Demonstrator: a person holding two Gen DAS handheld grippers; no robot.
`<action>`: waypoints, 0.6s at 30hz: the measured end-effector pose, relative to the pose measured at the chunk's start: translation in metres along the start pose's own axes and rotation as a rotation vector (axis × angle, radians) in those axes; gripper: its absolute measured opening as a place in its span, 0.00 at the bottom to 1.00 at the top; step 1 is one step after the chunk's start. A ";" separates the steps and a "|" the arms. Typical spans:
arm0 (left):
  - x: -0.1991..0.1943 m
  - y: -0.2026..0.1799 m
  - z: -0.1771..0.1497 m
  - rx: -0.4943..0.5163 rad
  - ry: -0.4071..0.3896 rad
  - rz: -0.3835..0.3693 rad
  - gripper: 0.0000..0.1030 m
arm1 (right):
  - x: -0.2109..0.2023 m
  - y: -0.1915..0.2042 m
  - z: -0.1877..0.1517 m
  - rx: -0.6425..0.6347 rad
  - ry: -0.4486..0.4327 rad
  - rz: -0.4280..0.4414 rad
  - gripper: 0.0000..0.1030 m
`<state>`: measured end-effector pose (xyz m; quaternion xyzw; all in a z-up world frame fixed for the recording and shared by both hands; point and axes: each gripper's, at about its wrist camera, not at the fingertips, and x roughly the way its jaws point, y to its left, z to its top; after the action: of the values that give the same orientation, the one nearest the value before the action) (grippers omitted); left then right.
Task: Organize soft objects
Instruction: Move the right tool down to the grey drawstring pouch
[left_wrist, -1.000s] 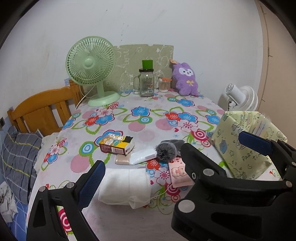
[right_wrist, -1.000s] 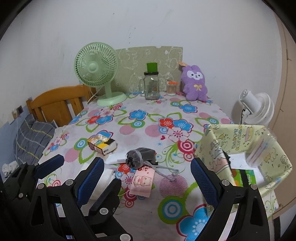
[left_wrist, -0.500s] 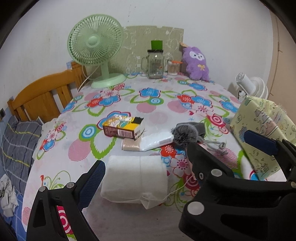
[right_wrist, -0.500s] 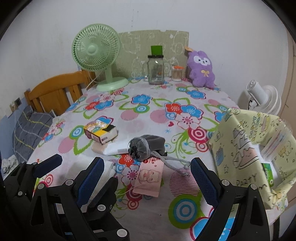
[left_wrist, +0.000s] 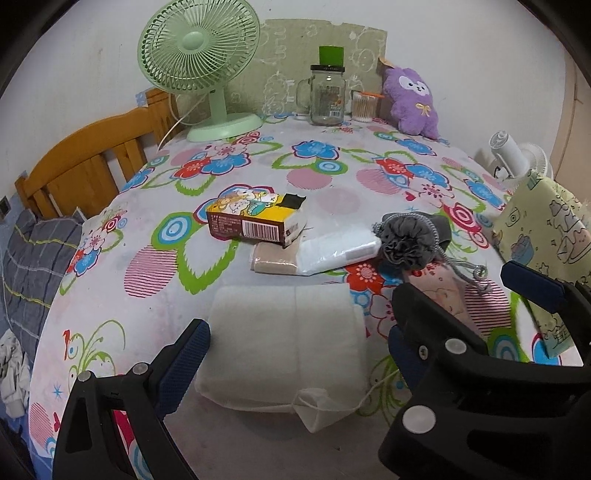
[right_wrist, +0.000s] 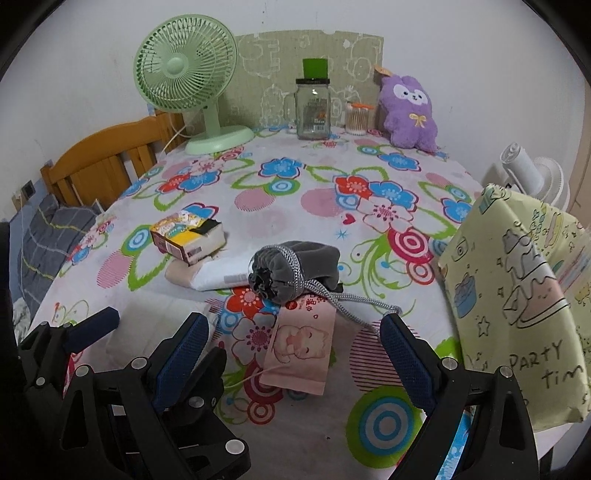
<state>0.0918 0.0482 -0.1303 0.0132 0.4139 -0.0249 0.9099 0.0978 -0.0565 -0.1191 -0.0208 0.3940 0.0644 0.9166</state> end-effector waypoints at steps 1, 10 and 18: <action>0.001 0.001 0.000 0.000 0.001 0.003 0.95 | 0.001 0.000 0.000 0.000 0.003 0.000 0.93; 0.014 0.009 0.000 -0.019 0.040 0.020 0.95 | 0.011 0.003 -0.001 -0.004 0.026 0.002 0.93; 0.016 0.009 0.002 -0.023 0.047 -0.004 0.86 | 0.015 0.004 0.002 -0.006 0.030 0.013 0.93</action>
<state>0.1040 0.0570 -0.1408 0.0027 0.4355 -0.0217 0.8999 0.1091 -0.0509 -0.1286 -0.0221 0.4074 0.0713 0.9102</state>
